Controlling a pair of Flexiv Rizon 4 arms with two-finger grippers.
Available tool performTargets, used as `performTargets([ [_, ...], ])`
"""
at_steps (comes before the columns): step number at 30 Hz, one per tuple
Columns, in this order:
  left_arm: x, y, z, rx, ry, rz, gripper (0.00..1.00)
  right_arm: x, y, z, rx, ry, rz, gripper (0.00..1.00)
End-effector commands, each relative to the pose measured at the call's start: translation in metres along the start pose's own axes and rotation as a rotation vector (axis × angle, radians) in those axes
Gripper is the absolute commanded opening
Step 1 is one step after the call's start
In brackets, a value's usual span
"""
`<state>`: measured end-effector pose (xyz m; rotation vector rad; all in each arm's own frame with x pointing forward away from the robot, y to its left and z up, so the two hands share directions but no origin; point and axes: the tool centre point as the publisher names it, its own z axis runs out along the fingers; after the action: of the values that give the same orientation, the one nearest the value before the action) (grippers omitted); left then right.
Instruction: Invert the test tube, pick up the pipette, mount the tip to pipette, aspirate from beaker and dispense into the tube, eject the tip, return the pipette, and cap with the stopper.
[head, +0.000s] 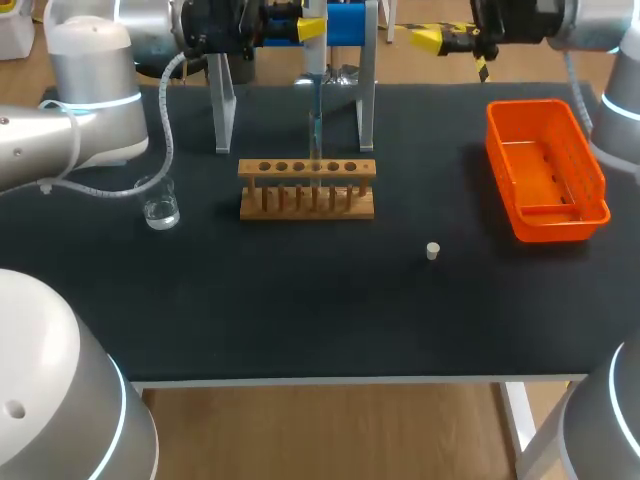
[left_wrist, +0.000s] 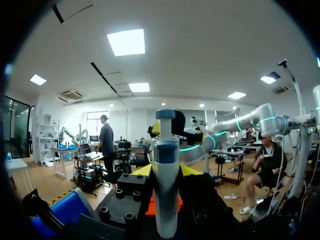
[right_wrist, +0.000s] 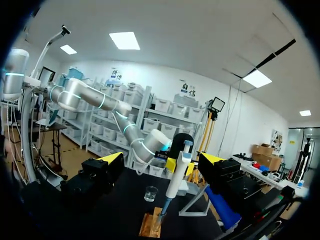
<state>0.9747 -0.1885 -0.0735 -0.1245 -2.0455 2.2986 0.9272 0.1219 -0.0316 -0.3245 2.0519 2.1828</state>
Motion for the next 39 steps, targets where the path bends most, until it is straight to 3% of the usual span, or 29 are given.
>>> performTargets([
  [1,-0.003,0.000,-0.001,0.001,0.007,0.000,0.00,-0.018,0.007,0.015,0.005,0.033,0.043,1.00],
  [10,-0.003,0.000,-0.001,0.001,0.007,0.000,0.00,-0.038,0.024,0.034,0.052,0.051,0.104,1.00],
  [11,-0.003,0.000,-0.001,0.001,0.007,0.000,0.00,-0.039,0.025,0.036,0.066,0.053,0.110,0.83],
  [12,-0.003,0.000,-0.001,0.001,0.007,0.000,0.00,-0.040,0.026,0.038,0.074,0.052,0.111,0.58],
  [15,-0.003,0.000,-0.001,0.001,0.007,0.000,0.00,-0.043,0.027,0.043,0.096,0.059,0.125,0.30],
  [16,-0.003,0.000,-0.001,0.001,0.007,0.000,0.00,-0.044,0.027,0.045,0.106,0.059,0.130,0.14],
  [18,-0.003,0.000,-0.001,0.001,0.007,0.000,0.00,-0.046,0.028,0.049,0.113,0.063,0.140,0.00],
  [39,-0.003,0.000,-0.001,0.001,0.007,0.000,0.00,-0.049,0.027,0.092,0.117,0.092,0.201,0.00],
])
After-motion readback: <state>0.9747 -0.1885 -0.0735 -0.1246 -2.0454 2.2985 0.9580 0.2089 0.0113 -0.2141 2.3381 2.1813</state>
